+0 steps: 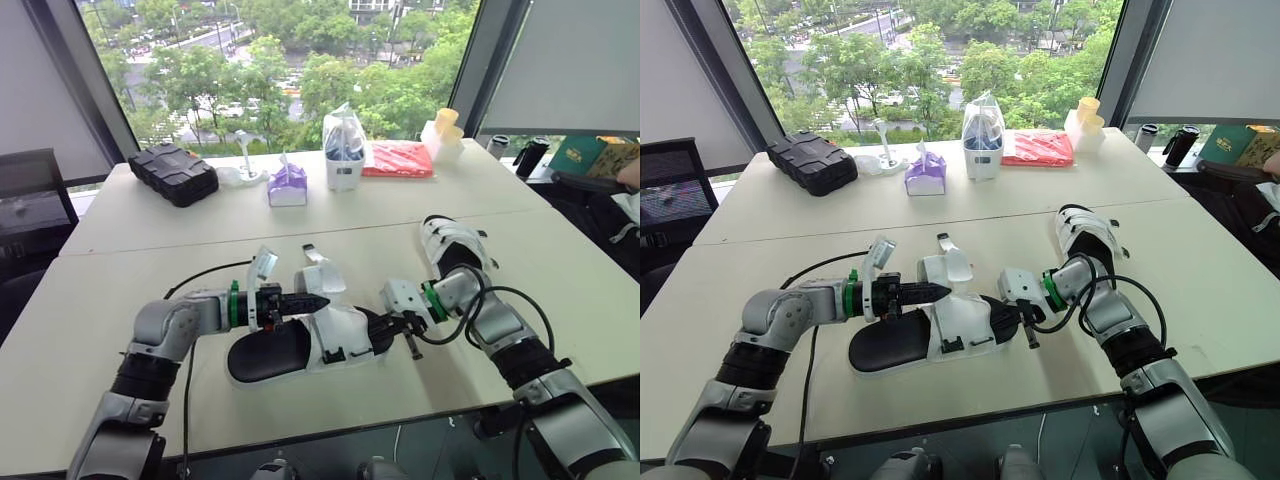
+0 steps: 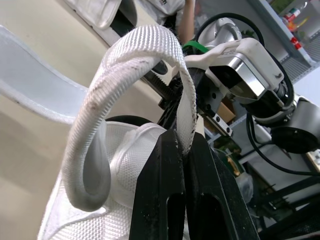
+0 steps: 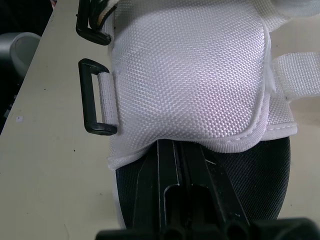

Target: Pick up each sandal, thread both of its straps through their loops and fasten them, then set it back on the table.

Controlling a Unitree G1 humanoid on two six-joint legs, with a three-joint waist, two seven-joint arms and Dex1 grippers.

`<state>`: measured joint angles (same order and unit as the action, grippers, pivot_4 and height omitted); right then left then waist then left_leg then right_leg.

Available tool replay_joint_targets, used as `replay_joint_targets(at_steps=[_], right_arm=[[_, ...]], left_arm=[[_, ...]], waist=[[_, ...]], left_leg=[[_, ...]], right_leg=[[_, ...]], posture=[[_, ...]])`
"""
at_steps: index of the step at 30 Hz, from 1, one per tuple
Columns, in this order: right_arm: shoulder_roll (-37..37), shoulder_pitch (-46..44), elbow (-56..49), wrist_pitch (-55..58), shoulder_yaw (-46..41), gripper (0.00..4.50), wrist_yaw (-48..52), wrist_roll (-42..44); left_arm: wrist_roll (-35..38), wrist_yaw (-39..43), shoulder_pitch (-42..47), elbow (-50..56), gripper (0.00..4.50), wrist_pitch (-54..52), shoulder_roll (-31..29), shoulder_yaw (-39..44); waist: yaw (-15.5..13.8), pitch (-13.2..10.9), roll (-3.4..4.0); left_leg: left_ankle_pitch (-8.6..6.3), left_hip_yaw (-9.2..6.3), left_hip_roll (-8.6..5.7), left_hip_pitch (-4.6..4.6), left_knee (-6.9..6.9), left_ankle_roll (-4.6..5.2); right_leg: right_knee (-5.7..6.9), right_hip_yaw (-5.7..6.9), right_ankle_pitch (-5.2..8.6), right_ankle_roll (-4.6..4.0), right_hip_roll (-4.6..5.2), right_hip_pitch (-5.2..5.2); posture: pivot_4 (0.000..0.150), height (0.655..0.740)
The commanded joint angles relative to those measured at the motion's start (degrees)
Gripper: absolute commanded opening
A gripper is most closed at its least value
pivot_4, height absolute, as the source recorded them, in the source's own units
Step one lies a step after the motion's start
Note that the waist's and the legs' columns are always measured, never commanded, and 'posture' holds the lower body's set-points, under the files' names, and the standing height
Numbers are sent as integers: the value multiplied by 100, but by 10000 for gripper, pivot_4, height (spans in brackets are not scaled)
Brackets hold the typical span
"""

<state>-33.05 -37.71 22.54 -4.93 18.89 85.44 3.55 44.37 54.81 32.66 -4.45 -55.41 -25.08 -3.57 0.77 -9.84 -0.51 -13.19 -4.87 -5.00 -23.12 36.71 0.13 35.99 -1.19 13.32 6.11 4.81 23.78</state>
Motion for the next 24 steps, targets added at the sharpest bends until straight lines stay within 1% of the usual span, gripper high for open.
replay_joint_targets(at_steps=[1, 10, 19, 24], right_arm=[[1, 129, -15, 29, 175, 0, 11, -149], [16, 101, 8, 40, 182, 0, -6, -161], [57, 73, 30, 46, 204, 0, -17, -169], [68, 61, 39, 41, 209, 0, -12, -173]], left_arm=[[170, 229, 197, 266, 1000, -72, -22, 93], [-193, 748, 295, 616, 1000, 194, -286, -303], [-924, 1057, 309, 516, 1000, 1002, -528, -633], [-1023, 1143, 358, 466, 1000, 1131, -545, -617]], waist=[[0, 0, 0], [5, 0, 0], [5, 0, 0], [10, 0, 0]], left_leg=[[0, 0, 0, 0, 0, 0], [0, 1, 0, 0, -3, 0], [0, 1, 0, 1, -5, 0], [0, 1, 1, 1, -8, 0]], right_leg=[[0, 0, 0, 0, 0, 0], [-1, 2, 0, 0, 0, 0], [-2, 1, 0, 0, 0, 1], [-2, 0, 0, -1, 0, 2]], posture=[[1500, 7400], [1500, 7400], [1500, 7400], [1500, 7400]])
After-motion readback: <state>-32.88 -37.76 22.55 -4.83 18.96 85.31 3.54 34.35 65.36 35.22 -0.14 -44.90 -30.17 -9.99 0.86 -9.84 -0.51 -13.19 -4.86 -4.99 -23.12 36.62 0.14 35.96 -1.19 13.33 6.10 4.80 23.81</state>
